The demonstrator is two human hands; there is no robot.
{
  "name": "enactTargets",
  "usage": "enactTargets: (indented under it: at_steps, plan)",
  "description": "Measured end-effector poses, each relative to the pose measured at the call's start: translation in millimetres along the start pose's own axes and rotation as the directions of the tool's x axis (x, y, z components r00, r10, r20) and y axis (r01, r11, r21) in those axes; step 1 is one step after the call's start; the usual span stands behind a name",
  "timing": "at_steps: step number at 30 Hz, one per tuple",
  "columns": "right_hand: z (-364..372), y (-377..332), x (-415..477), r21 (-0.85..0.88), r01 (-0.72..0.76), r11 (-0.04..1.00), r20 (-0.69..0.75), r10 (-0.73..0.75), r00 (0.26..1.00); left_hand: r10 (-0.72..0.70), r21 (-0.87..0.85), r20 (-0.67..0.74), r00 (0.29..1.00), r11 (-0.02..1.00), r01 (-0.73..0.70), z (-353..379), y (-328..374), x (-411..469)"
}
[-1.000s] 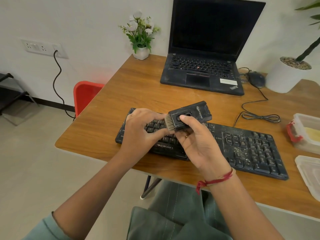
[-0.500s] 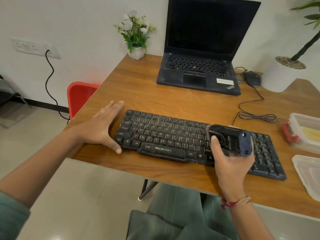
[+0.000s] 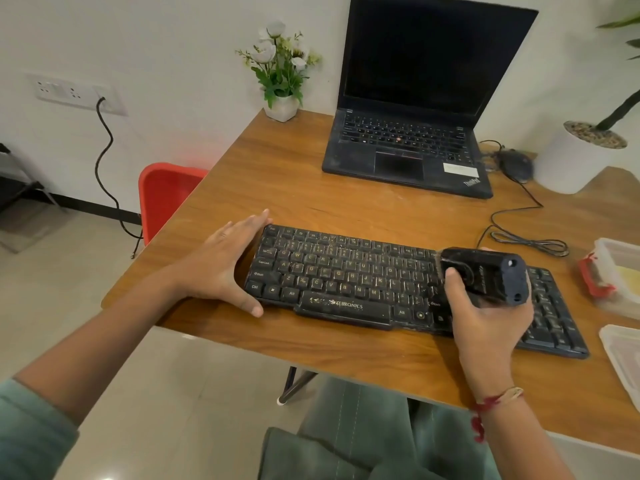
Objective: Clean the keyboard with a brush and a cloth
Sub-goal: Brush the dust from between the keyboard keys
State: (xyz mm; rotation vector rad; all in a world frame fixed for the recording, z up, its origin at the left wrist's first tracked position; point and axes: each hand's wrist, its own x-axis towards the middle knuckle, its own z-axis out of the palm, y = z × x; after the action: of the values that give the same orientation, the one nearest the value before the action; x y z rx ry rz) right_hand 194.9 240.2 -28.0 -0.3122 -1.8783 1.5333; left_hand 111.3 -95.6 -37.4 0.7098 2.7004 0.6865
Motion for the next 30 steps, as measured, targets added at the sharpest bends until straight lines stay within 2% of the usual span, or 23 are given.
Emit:
enactTargets:
  at_steps: [4, 8, 12, 15, 19, 25, 30]
  plan:
    - [14, -18, 5, 0.053, -0.014, 0.998, 0.065, 0.010, 0.998, -0.003, 0.003, -0.020, 1.000, 1.000, 0.003, 3, -5, 2]
    - [51, -45, 20, 0.074, -0.070, 0.995, 0.280, 0.047, 0.959, -0.024, -0.017, -0.030, 0.999, 1.000, 0.023, 3, -2, 1]
    - [92, -58, 33, 0.004, -0.180, 0.984, 0.534, 0.150, 0.832, -0.009, -0.020, -0.026, 1.000, 1.000, 0.009, 2, -4, 2]
    - [122, -59, 35, -0.056, -0.191, 0.980, 0.658, 0.180, 0.732, 0.006, -0.028, -0.043, 0.999, 1.000, -0.007, 3, -6, 3]
    - [154, -62, 33, -0.177, -0.054, 0.983, 0.746, 0.170, 0.644, 0.007, -0.066, -0.069, 0.998, 0.998, -0.011, 4, -5, 4]
    - [181, -70, 21, -0.224, 0.197, 0.954, 0.839, 0.086, 0.538, 0.019, -0.154, -0.106, 0.994, 0.987, -0.035, 3, -1, 2]
    - [191, -66, 14, -0.246, 0.248, 0.937, 0.909, 0.134, 0.394, 0.049, -0.187, -0.188, 0.981, 0.979, -0.084, 3, -5, 5]
